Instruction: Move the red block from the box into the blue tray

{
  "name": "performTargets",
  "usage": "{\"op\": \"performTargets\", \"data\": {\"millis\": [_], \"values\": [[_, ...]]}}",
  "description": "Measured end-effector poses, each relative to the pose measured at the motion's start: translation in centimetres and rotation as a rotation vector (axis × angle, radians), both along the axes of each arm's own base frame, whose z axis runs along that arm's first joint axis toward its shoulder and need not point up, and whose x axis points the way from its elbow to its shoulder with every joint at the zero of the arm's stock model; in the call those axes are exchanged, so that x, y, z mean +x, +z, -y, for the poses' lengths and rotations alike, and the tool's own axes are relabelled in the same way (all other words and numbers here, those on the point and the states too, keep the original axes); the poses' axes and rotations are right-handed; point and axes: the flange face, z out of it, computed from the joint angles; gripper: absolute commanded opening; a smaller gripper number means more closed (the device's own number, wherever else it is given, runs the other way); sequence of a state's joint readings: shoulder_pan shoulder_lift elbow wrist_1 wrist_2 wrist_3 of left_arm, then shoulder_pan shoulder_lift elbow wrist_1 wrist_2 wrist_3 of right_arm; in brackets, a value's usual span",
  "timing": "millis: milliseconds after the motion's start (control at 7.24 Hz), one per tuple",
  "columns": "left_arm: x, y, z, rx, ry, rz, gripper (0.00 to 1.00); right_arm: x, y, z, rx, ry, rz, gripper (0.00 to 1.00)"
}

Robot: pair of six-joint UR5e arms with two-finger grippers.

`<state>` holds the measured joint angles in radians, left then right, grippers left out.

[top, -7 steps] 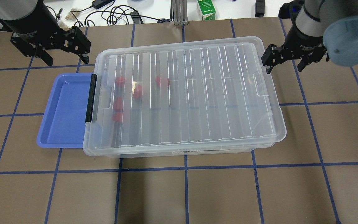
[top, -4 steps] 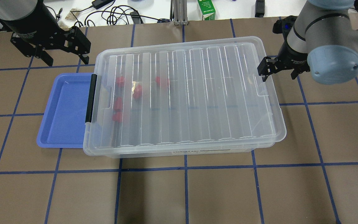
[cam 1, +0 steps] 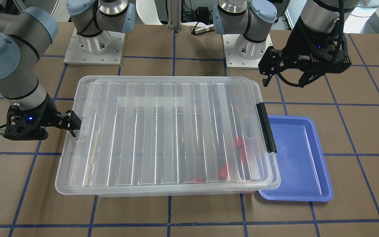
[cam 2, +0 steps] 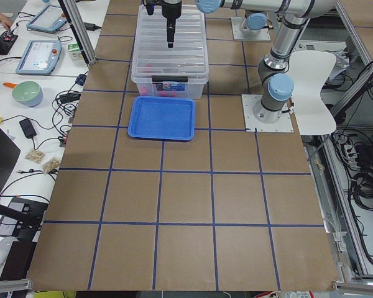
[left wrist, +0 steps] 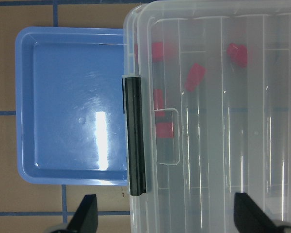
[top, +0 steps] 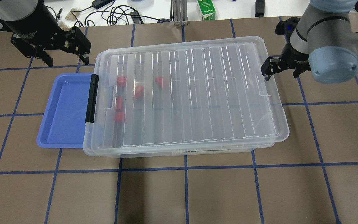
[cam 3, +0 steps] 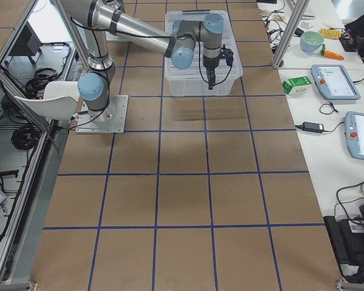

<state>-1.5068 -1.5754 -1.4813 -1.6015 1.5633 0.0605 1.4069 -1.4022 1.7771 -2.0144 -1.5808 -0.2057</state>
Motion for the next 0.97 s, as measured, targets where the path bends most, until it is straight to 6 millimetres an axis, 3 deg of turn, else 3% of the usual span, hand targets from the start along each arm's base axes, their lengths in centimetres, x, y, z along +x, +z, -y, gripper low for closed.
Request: {"op": "performTargets", "data": {"millis": [967], "values": [[-0.3, -0.1, 0.0, 0.001, -0.005, -0.007, 1.0, -11.7, 0.7, 0.1, -0.006, 0.081, -0.018, 1.0]]}}
